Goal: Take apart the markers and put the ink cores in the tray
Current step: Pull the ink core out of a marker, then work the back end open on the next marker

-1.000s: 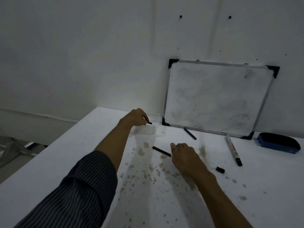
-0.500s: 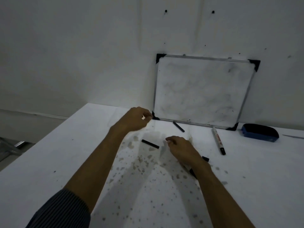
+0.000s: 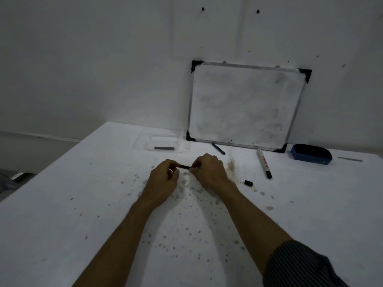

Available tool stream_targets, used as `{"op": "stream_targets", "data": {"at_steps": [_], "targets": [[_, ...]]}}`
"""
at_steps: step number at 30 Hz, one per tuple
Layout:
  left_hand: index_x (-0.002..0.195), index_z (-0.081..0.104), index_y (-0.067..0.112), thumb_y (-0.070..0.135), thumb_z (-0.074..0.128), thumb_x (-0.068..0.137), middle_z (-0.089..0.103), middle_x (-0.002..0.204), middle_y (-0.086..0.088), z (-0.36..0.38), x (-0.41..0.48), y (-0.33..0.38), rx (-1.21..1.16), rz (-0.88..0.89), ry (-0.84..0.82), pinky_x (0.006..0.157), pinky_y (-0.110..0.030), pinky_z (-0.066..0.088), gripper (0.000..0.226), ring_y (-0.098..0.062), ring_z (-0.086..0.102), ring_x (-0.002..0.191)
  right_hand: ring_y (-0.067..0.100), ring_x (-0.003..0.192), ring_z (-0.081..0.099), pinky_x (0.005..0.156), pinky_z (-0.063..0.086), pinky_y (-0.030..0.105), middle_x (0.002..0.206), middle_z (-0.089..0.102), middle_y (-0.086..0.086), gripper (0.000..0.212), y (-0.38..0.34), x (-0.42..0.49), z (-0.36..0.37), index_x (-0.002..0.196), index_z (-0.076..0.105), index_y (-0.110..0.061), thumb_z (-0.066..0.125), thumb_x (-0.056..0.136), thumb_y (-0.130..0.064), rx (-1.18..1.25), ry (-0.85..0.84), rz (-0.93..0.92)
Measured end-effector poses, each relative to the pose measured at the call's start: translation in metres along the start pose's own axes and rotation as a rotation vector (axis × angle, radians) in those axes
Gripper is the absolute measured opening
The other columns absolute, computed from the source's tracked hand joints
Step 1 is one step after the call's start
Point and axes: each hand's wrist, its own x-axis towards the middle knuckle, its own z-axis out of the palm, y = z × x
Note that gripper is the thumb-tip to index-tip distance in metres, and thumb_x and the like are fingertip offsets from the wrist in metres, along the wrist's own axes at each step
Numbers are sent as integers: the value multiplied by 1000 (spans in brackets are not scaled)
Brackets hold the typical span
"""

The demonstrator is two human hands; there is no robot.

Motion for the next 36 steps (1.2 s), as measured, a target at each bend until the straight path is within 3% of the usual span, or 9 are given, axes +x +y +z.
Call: {"op": "stream_targets", "data": {"at_steps": [8,13,18,22,24,26,29,32,36], "targets": [[101,71,12,27,61,102,73,93,-4,37,-10,38,110,-77,-36,78,-36,59,18,-20,69,85,3,84,65,77,50,17,91,72,-12,19,46,-32,-47,102,74,-18,69,94,-34,413,242,166],[78,69,17,66,60,91,73,78,0,86,-8,82,313,-208,-47,65,-30,54,51,-21,71,75,-1,89,68,78,56,19,93,74,-13,20,82,-72,-61,104,75,-18,68,95,-34,516,323,182],[81,61,13,49,71,88,72,88,-5,102,4,96,311,-276,-43,65,-31,53,38,-27,71,84,-2,84,69,77,55,28,91,76,-10,15,108,-103,-66,105,75,-21,68,96,-30,597,392,190],[68,59,13,38,73,87,63,67,0,94,13,90,273,-292,-57,52,-24,41,35,-23,67,67,5,87,69,76,55,33,88,77,-11,13,118,-105,-76,102,76,-25,68,95,-33,613,426,184],[67,63,16,39,70,92,61,63,0,90,14,86,238,-245,-117,54,-32,49,35,-23,66,63,5,88,71,76,58,34,89,78,-11,14,119,-104,-78,103,76,-25,70,94,-33,689,431,215],[83,73,21,40,65,100,67,74,2,82,13,87,94,-155,-207,70,-38,58,26,-18,68,71,2,90,72,81,57,28,92,79,-9,12,116,-105,-78,102,77,-25,72,92,-30,836,417,256],[115,76,15,27,61,104,74,101,5,67,5,96,-482,-241,-348,77,-25,60,21,-10,72,89,3,84,70,78,55,24,92,78,-7,18,109,-104,-77,106,78,-19,76,89,-23,1144,349,332],[115,78,14,18,60,103,68,104,-3,60,-5,92,-920,-324,-439,62,-24,59,22,-12,72,79,10,84,65,75,55,24,95,74,-1,19,105,-101,-77,107,77,-16,77,88,-16,1406,263,390],[117,80,17,22,60,102,64,106,-8,59,-13,82,-936,-330,-519,45,-20,49,26,-12,62,62,13,78,60,89,55,36,83,68,0,33,101,-94,-70,105,79,-11,80,77,-28,1554,187,423]]}}
